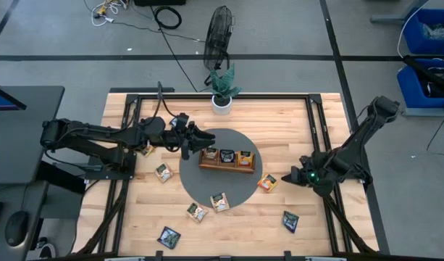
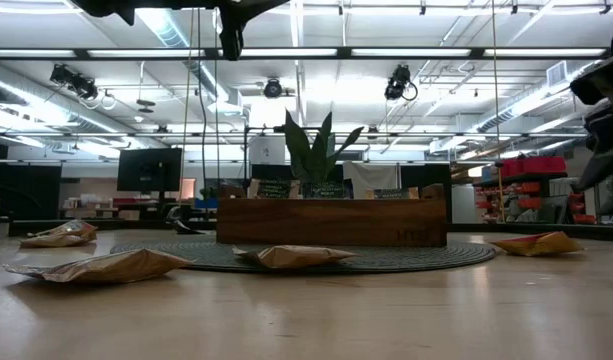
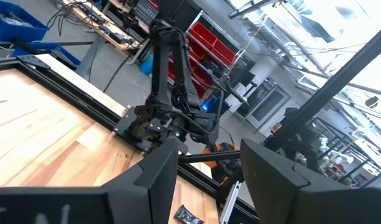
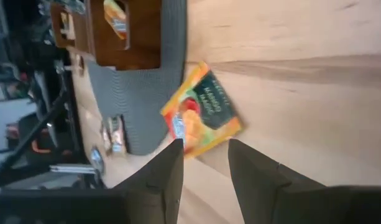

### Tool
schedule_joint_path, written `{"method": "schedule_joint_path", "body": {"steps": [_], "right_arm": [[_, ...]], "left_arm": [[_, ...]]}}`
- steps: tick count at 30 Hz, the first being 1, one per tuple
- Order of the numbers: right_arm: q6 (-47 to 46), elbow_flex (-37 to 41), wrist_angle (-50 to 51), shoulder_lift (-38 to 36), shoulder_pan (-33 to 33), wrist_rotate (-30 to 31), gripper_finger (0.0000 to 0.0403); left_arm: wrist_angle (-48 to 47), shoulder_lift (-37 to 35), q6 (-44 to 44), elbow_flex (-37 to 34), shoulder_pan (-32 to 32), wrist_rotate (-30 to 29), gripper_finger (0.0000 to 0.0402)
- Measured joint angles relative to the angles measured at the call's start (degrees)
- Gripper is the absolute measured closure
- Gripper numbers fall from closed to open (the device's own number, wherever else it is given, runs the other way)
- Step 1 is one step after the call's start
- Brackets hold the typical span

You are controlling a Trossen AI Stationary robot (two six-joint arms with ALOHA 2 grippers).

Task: Pick & Place Tea
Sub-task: Put the yellow tea bag into the right section of the wooden organizer

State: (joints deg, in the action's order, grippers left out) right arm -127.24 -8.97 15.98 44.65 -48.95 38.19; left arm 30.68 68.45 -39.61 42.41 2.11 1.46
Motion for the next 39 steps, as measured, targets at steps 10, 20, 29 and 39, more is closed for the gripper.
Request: {"method": "schedule_joint_path", "body": {"steps": [10, 20, 29, 39], "right_arm": [[-4.31, 0.0, -10.49, 12.89, 4.15, -7.64, 0.0268], [-3.87, -0.31, -18.88, 22.33, 8.66, -8.23, 0.0268], [0.29, -2.32, -19.51, 25.86, 12.17, -9.36, 0.0271], [4.29, -4.63, -19.06, 28.91, 14.36, -9.24, 0.0393]], "left_arm": [[0.02, 0.0, 0.39, 0.0, 0.66, 0.02, 0.022], [0.0, 0.0, 0.37, 0.0, 0.66, 1.33, 0.022], [-0.05, 0.0, 0.35, 0.0, 0.68, 1.33, 0.022], [-0.08, 0.0, 0.25, 0.0, 0.68, 1.33, 0.022]]}}
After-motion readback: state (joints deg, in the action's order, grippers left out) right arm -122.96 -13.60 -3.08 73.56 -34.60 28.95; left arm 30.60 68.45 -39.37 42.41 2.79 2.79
